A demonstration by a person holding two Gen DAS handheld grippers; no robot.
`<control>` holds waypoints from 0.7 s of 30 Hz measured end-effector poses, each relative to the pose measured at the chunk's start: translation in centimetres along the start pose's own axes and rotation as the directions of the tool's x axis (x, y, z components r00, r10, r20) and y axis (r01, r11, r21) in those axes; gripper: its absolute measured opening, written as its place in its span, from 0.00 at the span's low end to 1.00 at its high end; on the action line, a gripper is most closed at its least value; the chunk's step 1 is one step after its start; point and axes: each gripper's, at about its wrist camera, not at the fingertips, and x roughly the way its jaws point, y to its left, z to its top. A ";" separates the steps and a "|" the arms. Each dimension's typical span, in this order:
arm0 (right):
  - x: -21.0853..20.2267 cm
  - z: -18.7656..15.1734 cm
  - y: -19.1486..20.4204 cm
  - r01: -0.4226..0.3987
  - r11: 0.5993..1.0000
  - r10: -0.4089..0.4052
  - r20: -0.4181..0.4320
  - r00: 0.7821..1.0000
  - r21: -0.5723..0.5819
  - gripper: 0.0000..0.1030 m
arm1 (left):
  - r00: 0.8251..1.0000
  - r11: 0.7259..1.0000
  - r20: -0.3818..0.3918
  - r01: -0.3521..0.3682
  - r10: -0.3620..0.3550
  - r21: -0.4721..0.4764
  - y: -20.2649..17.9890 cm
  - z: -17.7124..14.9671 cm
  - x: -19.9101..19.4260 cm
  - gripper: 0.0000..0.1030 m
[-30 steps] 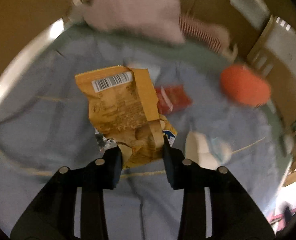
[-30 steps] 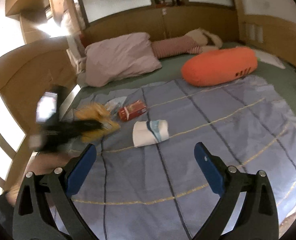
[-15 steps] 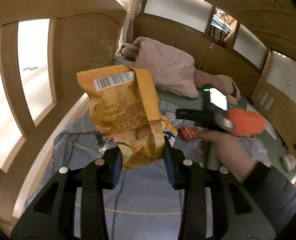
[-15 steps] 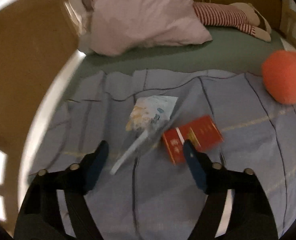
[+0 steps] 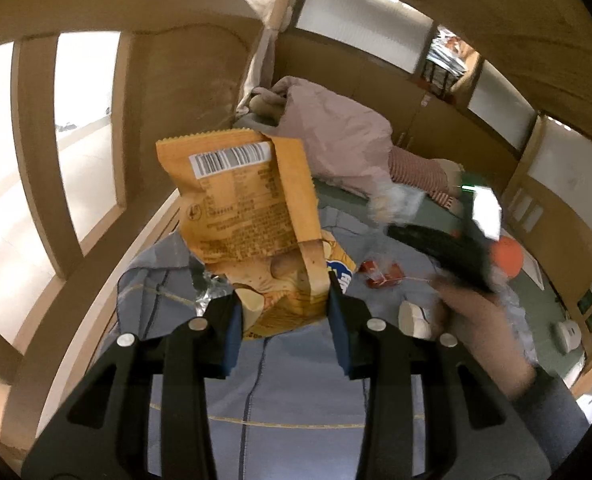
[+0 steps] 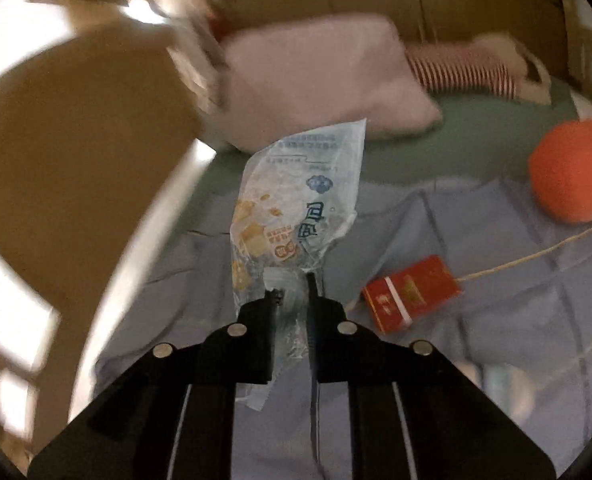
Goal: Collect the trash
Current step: 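Grasp the yellow snack bag with the left tool while the right tool grasps the clear snack bag, then carry both snack bags to the white bin and open both tools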
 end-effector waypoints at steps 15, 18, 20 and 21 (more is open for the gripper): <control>-21.8 -16.2 -3.7 0.069 0.997 -0.071 0.075 0.995 0.026 0.14 | 0.992 0.967 -0.109 0.088 -0.064 0.238 -9.7 -7.3 -2.5 0.38; -22.1 -16.6 -3.1 0.077 0.997 -0.077 0.087 0.993 -0.001 0.14 | 0.992 0.963 -0.120 0.074 -0.044 0.257 -10.3 -8.4 -2.5 0.39; -22.3 -16.9 -3.1 0.071 0.997 -0.070 0.085 0.994 -0.011 0.14 | 0.991 0.962 -0.129 0.067 -0.034 0.266 -10.5 -8.8 -2.3 0.39; -21.9 -16.5 -3.1 0.072 0.997 -0.070 0.089 0.994 -0.017 0.14 | 0.990 0.962 -0.135 0.067 -0.031 0.266 -10.5 -9.0 -2.2 0.39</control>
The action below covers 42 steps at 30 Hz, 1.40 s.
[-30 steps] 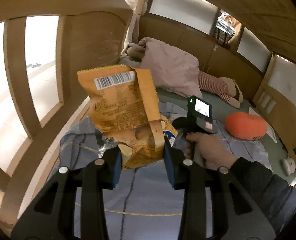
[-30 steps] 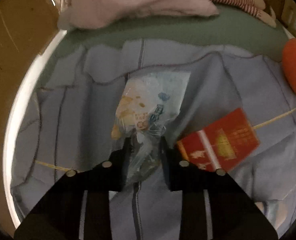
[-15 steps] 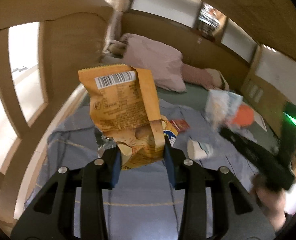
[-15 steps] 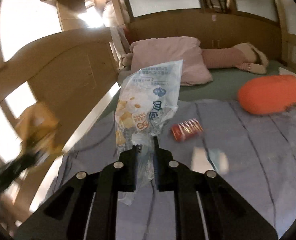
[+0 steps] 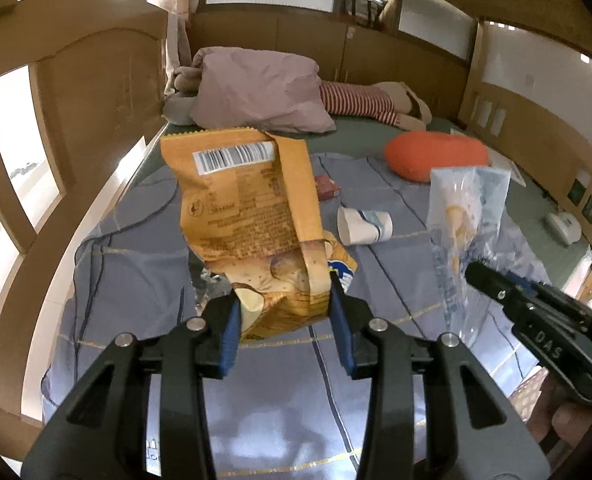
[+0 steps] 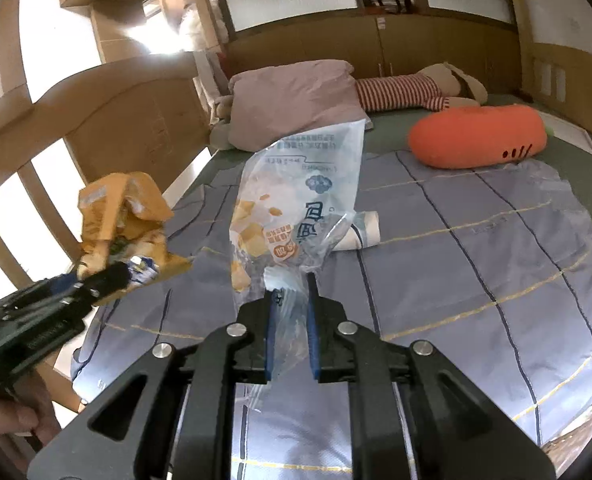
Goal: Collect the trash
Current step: 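Carry both snack bags to the white bin and open both tools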
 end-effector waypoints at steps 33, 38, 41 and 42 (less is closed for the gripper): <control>-25.2 -10.6 -20.4 0.412 0.882 -0.427 0.016 0.904 0.226 0.18 | 0.768 0.678 -0.295 0.640 -0.568 0.361 -25.6 -5.0 -5.5 0.40; -27.7 -15.0 -24.4 0.480 0.801 -0.462 -0.140 0.876 0.359 0.49 | 0.631 0.532 -0.495 0.774 -0.598 0.344 -34.5 -9.4 -5.3 0.64; -29.9 -14.6 -24.8 0.462 0.772 -0.487 -0.061 0.871 0.437 0.77 | 0.610 0.533 -0.561 0.783 -0.560 0.320 -35.8 -10.6 -4.0 0.82; -30.3 -14.2 -24.6 0.452 0.772 -0.493 -0.027 0.870 0.446 0.83 | 0.617 0.548 -0.558 0.776 -0.555 0.312 -35.4 -10.3 -3.9 0.83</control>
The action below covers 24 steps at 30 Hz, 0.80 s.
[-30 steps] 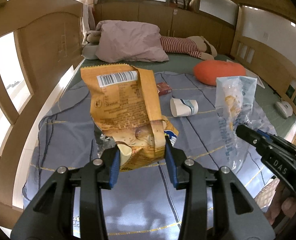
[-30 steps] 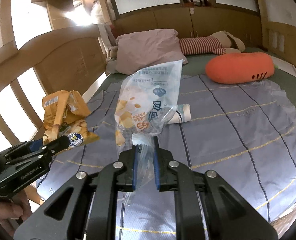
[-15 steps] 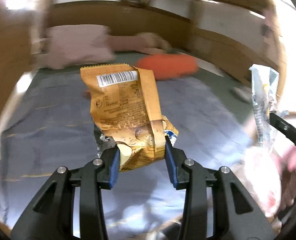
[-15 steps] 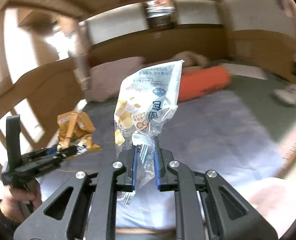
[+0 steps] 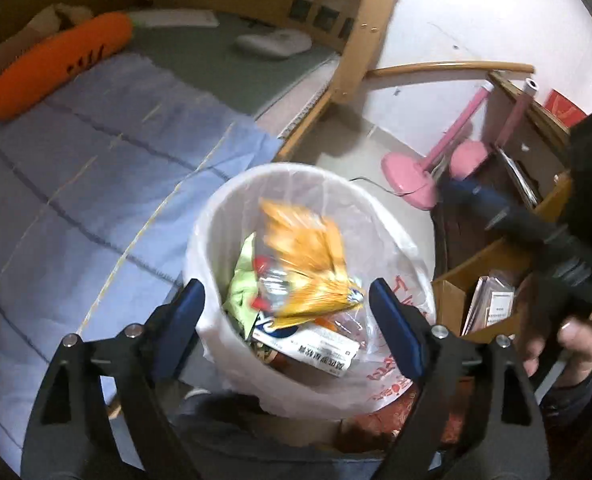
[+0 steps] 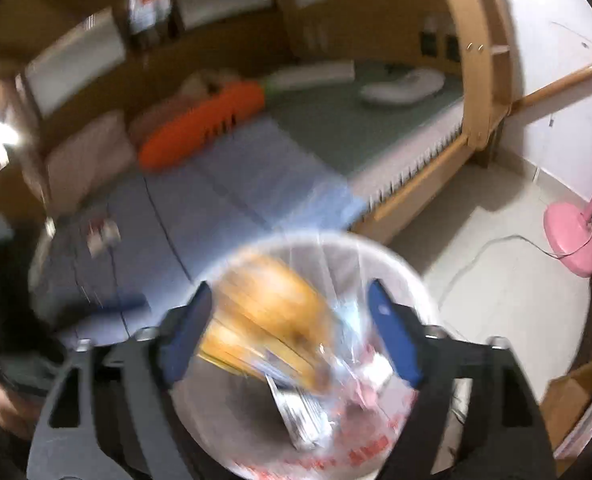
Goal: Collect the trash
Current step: 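Carry both snack bags to the white bin and open both tools, then return both open tools over the red box and white cup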
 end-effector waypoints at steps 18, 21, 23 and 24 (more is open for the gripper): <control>21.2 0.6 35.0 -0.310 0.861 0.228 -0.239 0.944 -0.404 0.96 | 0.636 0.423 0.028 -0.479 0.771 -0.769 32.4 -11.8 -23.0 0.97; 27.0 1.1 40.4 -0.291 0.856 0.190 -0.263 0.946 -0.427 0.96 | 0.656 0.413 0.039 -0.428 0.754 -0.803 34.4 -12.6 -23.5 0.97; 30.8 1.6 42.9 -0.259 0.853 0.155 -0.254 0.955 -0.453 0.96 | 0.639 0.406 0.025 -0.458 0.769 -0.791 34.8 -12.4 -23.1 0.97; 33.0 1.7 44.2 -0.239 0.848 0.129 -0.254 0.959 -0.474 0.96 | 0.635 0.405 0.021 -0.467 0.772 -0.786 34.9 -12.5 -22.8 0.97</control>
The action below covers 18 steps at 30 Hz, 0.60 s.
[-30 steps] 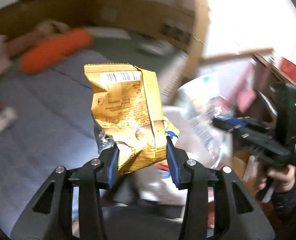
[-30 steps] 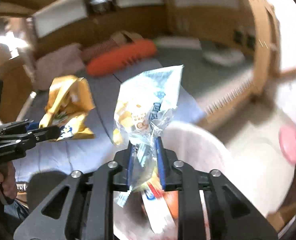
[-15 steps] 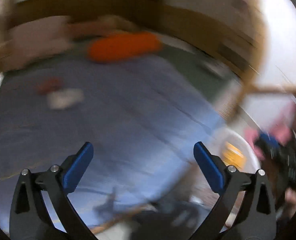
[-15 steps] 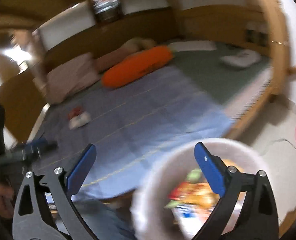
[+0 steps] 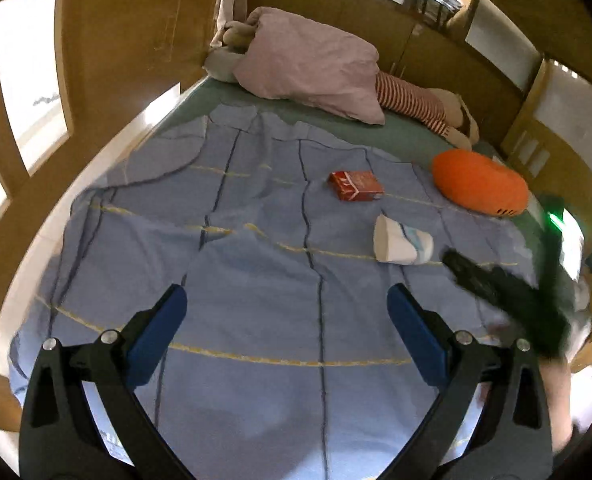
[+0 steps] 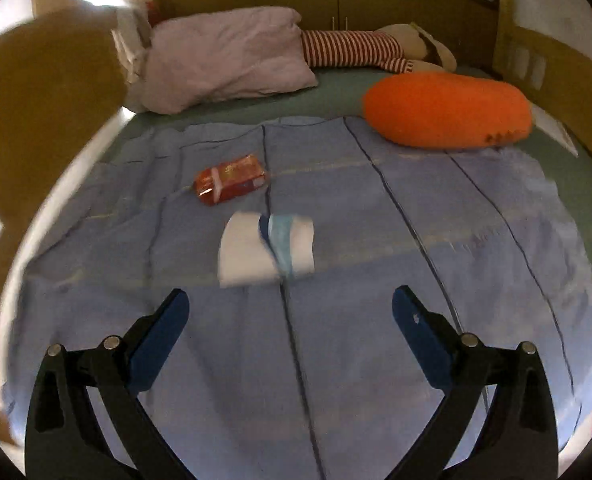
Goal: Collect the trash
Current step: 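Return both open tools over the red box and white cup, then grasp the white paper cup with the right tool while the left tool grasps the red box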
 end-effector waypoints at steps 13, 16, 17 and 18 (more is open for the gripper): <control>12.1 2.6 2.5 -0.007 1.000 0.010 -0.149 0.989 0.017 0.96 | 0.999 0.999 -0.050 0.019 -0.018 0.027 -1.7 0.8 3.3 0.97; 12.4 2.0 1.4 -0.062 0.995 0.078 -0.198 0.977 0.083 0.66 | 0.996 1.000 -0.091 0.021 -0.019 0.022 -3.3 2.6 6.3 0.97; 12.4 1.9 1.1 -0.071 0.993 0.089 -0.215 0.973 0.091 0.54 | 0.995 1.000 -0.099 0.012 -0.011 0.013 -4.1 3.6 7.9 0.97; 12.2 1.9 0.9 -0.070 0.994 0.086 -0.210 0.974 0.085 0.48 | 0.995 1.000 -0.102 0.006 -0.005 0.009 -4.7 4.2 9.0 0.97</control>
